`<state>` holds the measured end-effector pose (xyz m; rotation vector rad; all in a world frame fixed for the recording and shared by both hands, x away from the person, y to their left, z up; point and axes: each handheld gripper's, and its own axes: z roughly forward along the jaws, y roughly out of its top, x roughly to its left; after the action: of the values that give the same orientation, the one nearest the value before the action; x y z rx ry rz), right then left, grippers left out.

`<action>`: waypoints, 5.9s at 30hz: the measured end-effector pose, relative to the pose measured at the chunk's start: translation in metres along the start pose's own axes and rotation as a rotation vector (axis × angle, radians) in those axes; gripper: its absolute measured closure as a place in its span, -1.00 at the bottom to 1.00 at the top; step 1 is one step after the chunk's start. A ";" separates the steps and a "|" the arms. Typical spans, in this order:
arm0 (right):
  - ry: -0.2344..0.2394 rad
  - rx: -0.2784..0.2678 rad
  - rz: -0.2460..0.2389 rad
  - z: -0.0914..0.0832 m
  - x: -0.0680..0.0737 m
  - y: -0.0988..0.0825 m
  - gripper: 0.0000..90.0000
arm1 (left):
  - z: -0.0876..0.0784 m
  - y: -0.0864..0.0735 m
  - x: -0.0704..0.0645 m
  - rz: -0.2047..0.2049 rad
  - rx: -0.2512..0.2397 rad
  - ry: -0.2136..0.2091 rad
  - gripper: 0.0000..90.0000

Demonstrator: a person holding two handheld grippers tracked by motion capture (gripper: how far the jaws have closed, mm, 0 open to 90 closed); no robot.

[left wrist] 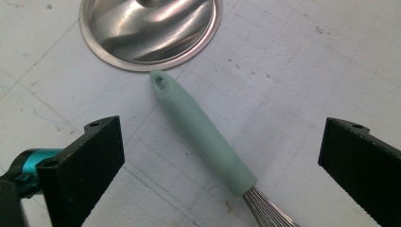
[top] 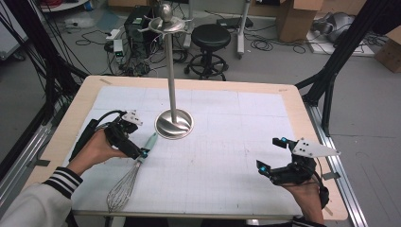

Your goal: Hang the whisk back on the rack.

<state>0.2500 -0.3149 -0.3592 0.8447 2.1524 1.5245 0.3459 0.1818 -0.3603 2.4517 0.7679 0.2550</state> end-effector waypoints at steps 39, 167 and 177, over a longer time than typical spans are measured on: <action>-0.004 -0.015 0.002 -0.005 -0.001 0.000 -0.99 | 0.051 -0.019 -0.001 -0.022 0.193 -0.063 -0.66; -0.004 -0.001 0.006 -0.005 -0.003 -0.001 -0.99 | -0.158 0.019 0.041 0.162 -0.482 -0.069 0.54; -0.004 -0.002 0.008 -0.006 -0.004 -0.002 -0.99 | -0.180 0.031 0.051 0.151 -0.527 -0.030 0.54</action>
<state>0.2488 -0.3221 -0.3596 0.8566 2.1470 1.5273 0.3422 0.2706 -0.1928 2.0056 0.4307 0.4180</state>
